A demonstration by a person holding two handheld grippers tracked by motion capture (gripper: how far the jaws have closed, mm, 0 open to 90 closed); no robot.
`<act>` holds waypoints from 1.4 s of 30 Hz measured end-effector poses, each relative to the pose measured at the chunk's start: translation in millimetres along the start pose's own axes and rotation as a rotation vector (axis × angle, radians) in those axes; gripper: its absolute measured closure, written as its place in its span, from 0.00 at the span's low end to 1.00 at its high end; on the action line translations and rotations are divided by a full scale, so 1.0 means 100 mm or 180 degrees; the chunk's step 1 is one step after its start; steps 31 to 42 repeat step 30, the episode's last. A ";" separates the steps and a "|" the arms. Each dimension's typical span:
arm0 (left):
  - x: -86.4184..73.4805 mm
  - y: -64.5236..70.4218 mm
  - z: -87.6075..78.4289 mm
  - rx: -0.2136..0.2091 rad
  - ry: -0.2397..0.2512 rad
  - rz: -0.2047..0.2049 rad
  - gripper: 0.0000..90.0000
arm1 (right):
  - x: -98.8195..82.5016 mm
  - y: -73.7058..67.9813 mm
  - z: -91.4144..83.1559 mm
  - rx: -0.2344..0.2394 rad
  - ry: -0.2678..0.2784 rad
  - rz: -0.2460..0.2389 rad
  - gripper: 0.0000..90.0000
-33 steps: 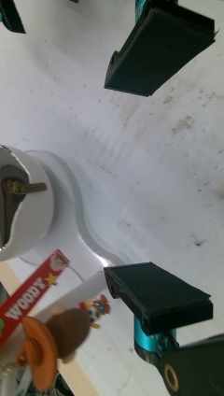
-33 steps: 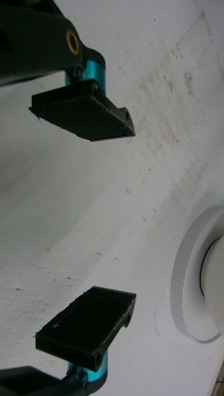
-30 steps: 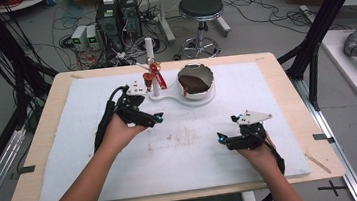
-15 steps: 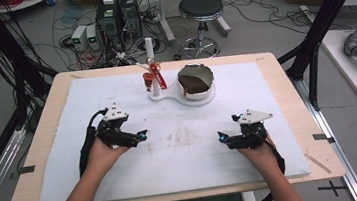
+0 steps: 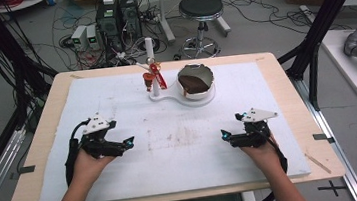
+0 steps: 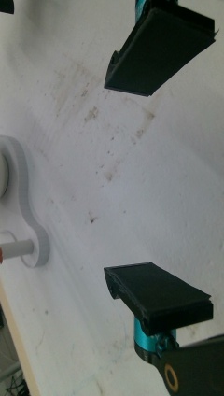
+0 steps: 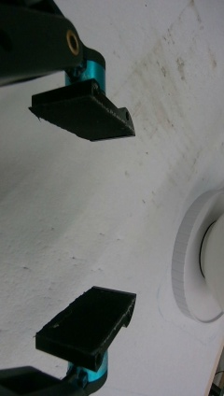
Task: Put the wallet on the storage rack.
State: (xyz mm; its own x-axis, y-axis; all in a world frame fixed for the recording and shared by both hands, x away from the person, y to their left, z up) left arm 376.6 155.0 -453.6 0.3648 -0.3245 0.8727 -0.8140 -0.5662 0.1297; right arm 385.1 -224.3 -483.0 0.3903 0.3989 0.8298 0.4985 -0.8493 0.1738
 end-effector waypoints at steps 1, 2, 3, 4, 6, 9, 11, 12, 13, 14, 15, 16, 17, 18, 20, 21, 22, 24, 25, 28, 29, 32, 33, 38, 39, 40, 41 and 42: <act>-0.01 -0.02 -0.02 0.0020 0.0042 -0.0009 0.11 | -0.01 0.01 0.00 -0.0007 -0.0006 0.0022 0.20; -0.03 -0.04 -0.04 0.0026 0.0047 -0.0016 0.11 | -0.01 0.02 0.00 -0.0016 -0.0002 0.0017 0.20; -0.05 -0.06 -0.06 0.0025 0.0051 -0.0041 0.11 | -0.01 0.03 0.00 -0.0017 0.0006 0.0032 0.20; -0.08 -0.07 -0.06 0.0018 0.0063 -0.0060 0.11 | -0.01 0.05 0.00 -0.0026 -0.0007 0.0016 0.20; -0.11 -0.09 -0.06 0.0001 0.0050 -0.0080 0.11 | -0.02 0.05 0.01 -0.0030 -0.0016 0.0025 0.20; -0.14 -0.09 -0.03 -0.0030 0.0009 -0.0067 0.11 | -0.03 0.06 0.01 -0.0035 -0.0031 0.0012 0.20; -0.15 -0.08 0.00 -0.0067 -0.0003 -0.0064 0.11 | -0.02 0.06 0.01 -0.0048 -0.0024 0.0005 0.20; -0.16 -0.07 0.00 -0.0061 -0.0012 -0.0066 0.11 | -0.03 0.06 0.00 -0.0045 -0.0031 0.0009 0.20; -0.16 -0.07 0.01 -0.0077 -0.0024 -0.0052 0.11 | -0.03 0.06 0.00 -0.0048 -0.0033 0.0000 0.20; -0.17 -0.07 0.01 -0.0077 -0.0042 -0.0043 0.11 | -0.03 0.06 0.00 -0.0048 -0.0032 0.0001 0.20; -0.17 -0.07 0.01 -0.0082 -0.0045 -0.0042 0.11 | -0.03 0.06 0.00 -0.0052 -0.0034 -0.0002 0.20; -0.17 -0.07 0.01 -0.0078 -0.0048 -0.0043 0.11 | -0.03 0.06 0.01 -0.0052 -0.0035 0.0000 0.20; -0.17 -0.07 0.01 -0.0072 -0.0048 -0.0042 0.11 | -0.03 0.06 0.01 -0.0048 -0.0038 0.0003 0.20; -0.17 -0.07 0.01 -0.0074 -0.0046 -0.0047 0.11 | -0.03 0.05 0.01 -0.0046 -0.0040 0.0005 0.20; -0.17 -0.07 0.01 -0.0080 -0.0062 -0.0042 0.11 | -0.03 0.06 0.01 -0.0043 -0.0040 -0.0011 0.20; -0.18 -0.07 0.01 -0.0080 -0.0064 -0.0043 0.11 | -0.03 0.05 0.01 -0.0044 -0.0037 -0.0005 0.20; -0.18 -0.07 0.02 -0.0072 -0.0080 -0.0047 0.11 | -0.03 0.05 0.00 -0.0043 -0.0033 -0.0004 0.20; -0.18 -0.07 0.03 -0.0079 -0.0090 -0.0033 0.11 | -0.03 0.06 0.00 -0.0041 -0.0037 0.0010 0.20; -0.18 -0.07 0.03 -0.0077 -0.0098 -0.0032 0.11 | -0.04 0.06 0.00 -0.0038 -0.0037 0.0002 0.20; -0.19 -0.07 0.04 -0.0083 -0.0119 -0.0025 0.11 | -0.05 0.07 0.00 -0.0050 -0.0045 0.0018 0.20; -0.19 -0.07 0.05 -0.0091 -0.0131 -0.0031 0.11 | -0.05 0.08 0.00 -0.0058 -0.0040 0.0023 0.20; -0.20 -0.08 0.05 -0.0090 -0.0150 -0.0022 0.11 | -0.05 0.09 -0.01 -0.0065 -0.0038 0.0015 0.20; -0.20 -0.08 0.05 -0.0090 -0.0150 -0.0022 0.11 | -0.05 0.09 -0.01 -0.0065 -0.0038 0.0015 0.20; -0.20 -0.08 0.05 -0.0090 -0.0150 -0.0022 0.11 | -0.05 0.09 -0.01 -0.0065 -0.0038 0.0015 0.20; -0.20 -0.08 0.05 -0.0090 -0.0150 -0.0022 0.11 | -0.05 0.09 -0.01 -0.0065 -0.0038 0.0015 0.20; -0.20 -0.08 0.05 -0.0090 -0.0150 -0.0022 0.11 | -0.05 0.09 -0.01 -0.0065 -0.0038 0.0015 0.20; -0.20 -0.08 0.05 -0.0090 -0.0150 -0.0022 0.11 | -0.05 0.09 -0.01 -0.0065 -0.0038 0.0015 0.20; -0.20 -0.08 0.05 -0.0090 -0.0150 -0.0022 0.11 | -0.05 0.09 -0.01 -0.0065 -0.0038 0.0015 0.20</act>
Point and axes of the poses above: each handheld gripper's, and its own axes: z roughly forward along the jaws, x roughly out of its top, y roughly to its right, the point moved 9 cm from there along z, roughly forward along the jaws, and after that the axes turned 12 degrees about -x, right-handed, at the moved point
